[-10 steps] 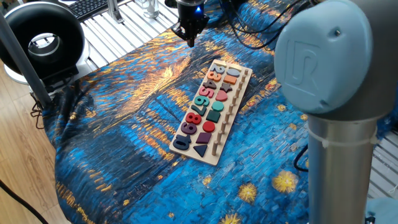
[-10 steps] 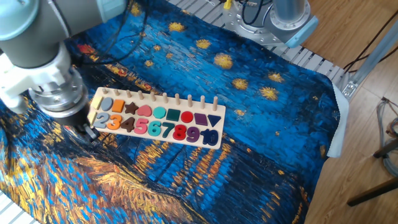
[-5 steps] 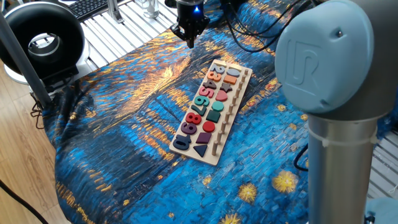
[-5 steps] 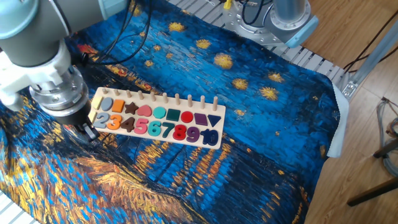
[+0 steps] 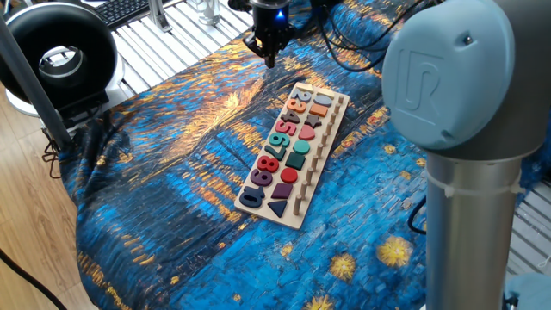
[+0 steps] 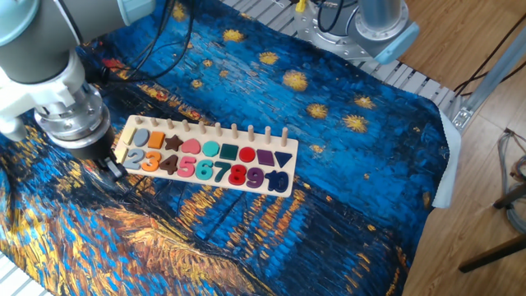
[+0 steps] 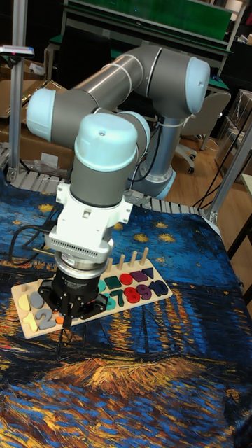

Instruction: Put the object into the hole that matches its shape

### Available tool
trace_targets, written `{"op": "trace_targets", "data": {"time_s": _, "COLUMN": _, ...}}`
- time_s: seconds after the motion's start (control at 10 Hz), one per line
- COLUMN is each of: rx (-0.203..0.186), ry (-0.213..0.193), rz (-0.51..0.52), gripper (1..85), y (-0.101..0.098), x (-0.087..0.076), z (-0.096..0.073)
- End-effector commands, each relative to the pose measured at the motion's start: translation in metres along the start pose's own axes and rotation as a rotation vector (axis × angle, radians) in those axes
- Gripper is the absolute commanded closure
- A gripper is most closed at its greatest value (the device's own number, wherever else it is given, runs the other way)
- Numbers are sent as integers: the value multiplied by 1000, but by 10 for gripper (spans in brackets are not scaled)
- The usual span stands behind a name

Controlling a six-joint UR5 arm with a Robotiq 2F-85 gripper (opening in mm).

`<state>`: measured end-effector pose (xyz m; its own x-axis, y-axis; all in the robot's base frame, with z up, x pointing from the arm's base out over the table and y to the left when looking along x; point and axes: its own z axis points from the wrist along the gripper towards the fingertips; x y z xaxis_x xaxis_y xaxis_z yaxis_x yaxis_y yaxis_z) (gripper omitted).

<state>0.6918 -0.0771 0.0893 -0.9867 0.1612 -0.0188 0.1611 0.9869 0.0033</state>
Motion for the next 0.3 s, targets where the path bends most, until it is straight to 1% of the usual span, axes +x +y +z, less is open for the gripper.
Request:
{"op": "trace_targets", "data": {"time_s": 0.0, "rx": -6, "ry": -2, "rz": -17, "gripper": 847, "y": -6, "x": 0, "z": 3}}
{"op": "trace_targets", "data": {"time_s": 0.2, "rx": 1, "ry": -2, "rz": -20, "gripper": 847, "y": -8, "x": -1, "z": 4}}
